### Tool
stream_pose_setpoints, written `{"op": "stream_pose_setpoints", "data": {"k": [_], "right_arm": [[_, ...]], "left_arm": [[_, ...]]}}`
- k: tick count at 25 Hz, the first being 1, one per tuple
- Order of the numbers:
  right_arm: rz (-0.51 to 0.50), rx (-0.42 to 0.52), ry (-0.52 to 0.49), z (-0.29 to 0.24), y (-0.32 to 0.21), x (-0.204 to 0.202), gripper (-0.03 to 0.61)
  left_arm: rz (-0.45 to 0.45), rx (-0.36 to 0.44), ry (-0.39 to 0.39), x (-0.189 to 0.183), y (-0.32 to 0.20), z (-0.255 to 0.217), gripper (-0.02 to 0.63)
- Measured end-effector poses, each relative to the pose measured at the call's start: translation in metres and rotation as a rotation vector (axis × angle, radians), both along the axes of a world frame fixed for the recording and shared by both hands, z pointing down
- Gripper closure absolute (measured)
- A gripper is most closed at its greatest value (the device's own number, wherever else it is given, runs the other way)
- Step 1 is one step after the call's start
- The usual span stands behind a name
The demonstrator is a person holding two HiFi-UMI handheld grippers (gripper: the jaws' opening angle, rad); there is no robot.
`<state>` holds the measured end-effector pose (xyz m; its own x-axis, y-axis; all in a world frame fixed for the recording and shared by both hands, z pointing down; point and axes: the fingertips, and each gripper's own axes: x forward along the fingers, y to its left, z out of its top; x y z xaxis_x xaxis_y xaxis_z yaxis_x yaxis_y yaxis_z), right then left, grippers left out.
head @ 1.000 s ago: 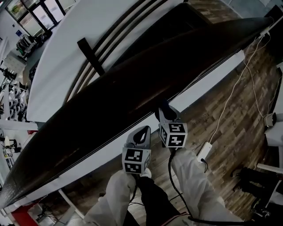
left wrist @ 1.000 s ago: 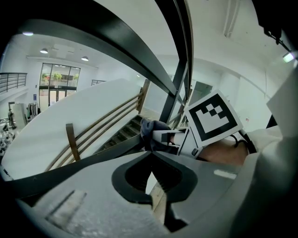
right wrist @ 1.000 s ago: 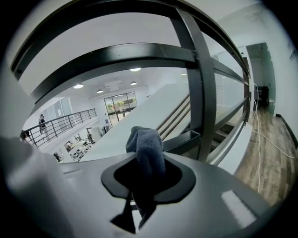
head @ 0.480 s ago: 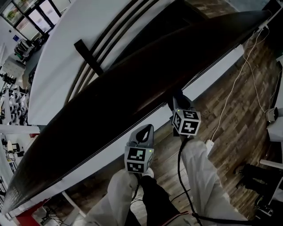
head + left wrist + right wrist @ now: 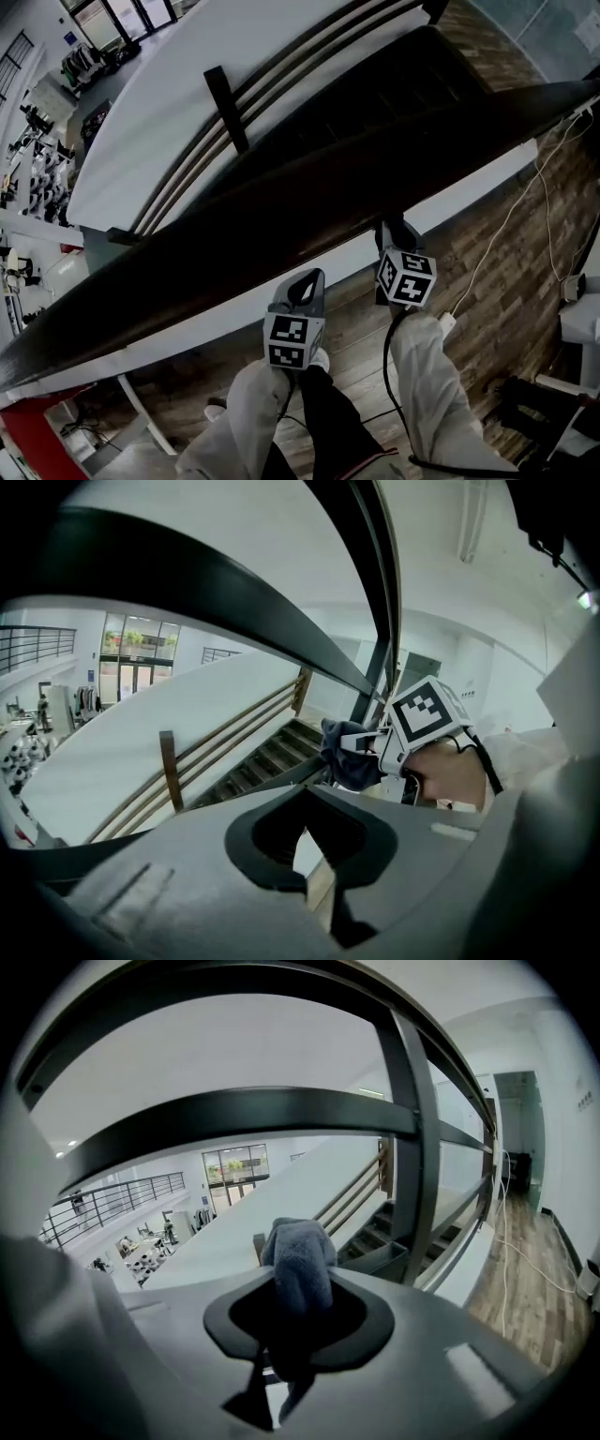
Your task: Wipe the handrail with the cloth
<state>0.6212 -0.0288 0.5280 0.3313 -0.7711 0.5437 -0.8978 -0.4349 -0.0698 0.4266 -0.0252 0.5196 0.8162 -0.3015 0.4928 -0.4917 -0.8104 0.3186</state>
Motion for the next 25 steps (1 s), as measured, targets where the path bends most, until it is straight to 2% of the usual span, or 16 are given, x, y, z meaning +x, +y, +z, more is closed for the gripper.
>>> {"op": "stream_pose_setpoints", "data": {"k": [3,6,10,19,25], "right_arm": [[-0.066,0.009,0.000,-0.015,-0.012,-0.068,0.505],[-0.146,0.021,-0.018,-0.027,-0.024,-0.154,0.505],[-0.275,0.031,-0.050,-0.035,-0.033,-0.286,0.505],[-0.562,0.028,-0.120,-0.042,-0.063,-0.574,0.505],[-0.746,0.009,-0.163,-0.030,-0.066,-0.749,0.505]], "left_arm": [[-0.066,0.009,0.004,-0.057,-0.011,-0.013,0.611],[-0.134,0.015,-0.003,-0.129,-0.017,-0.021,0.609],[-0.238,0.005,-0.017,-0.239,-0.015,-0.023,0.611],[-0.473,0.013,-0.100,-0.501,-0.020,-0.021,0.611],[-0.632,0.025,-0.106,-0.650,-0.024,-0.020,0.611]]}}
